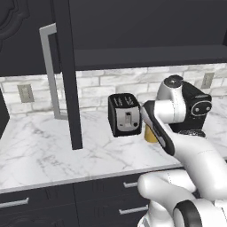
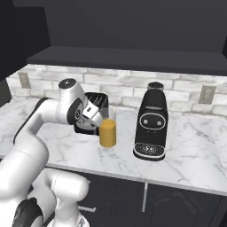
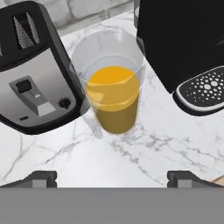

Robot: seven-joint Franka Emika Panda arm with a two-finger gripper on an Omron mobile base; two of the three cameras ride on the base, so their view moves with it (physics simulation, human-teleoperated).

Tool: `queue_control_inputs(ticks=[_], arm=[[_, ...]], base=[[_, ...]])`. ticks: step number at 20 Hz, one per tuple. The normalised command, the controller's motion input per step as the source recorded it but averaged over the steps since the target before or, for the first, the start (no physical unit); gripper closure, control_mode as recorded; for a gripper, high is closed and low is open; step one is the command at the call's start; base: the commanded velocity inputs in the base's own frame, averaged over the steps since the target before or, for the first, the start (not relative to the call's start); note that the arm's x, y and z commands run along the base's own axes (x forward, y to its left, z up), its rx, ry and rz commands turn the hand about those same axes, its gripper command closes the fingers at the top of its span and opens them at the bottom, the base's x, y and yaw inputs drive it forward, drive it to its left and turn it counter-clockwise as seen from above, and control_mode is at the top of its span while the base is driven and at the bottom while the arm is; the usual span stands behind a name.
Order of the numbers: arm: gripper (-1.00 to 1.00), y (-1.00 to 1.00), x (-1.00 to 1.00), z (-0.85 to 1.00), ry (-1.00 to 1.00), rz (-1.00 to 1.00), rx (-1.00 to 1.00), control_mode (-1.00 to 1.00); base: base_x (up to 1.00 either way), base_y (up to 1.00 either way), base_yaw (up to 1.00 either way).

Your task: There is a tray on the dining counter. Grab the cup, mug, and pitcher and place them on the tray. The pitcher may be placed next to the tray if it cannot fit the tray.

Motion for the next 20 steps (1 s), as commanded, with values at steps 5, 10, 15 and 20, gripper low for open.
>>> queue_control_inputs(ticks=[5,10,15,20], arm=[[-1.00,0.00,0.26,-0.09,0.00,0.00,0.00,-1.00],[-1.00,0.00,0.14,-0.10,0.00,0.00,0.00,-1.00],[-1.00,0.00,0.09,-0.18,0.00,0.00,0.00,-1.00],[-1.00,0.00,0.12,-0.18,0.00,0.00,0.00,-1.00]], base=[[0.00,0.00,0.00],[0.00,0.00,0.00],[0.00,0.00,0.00],[0.00,0.00,0.00]])
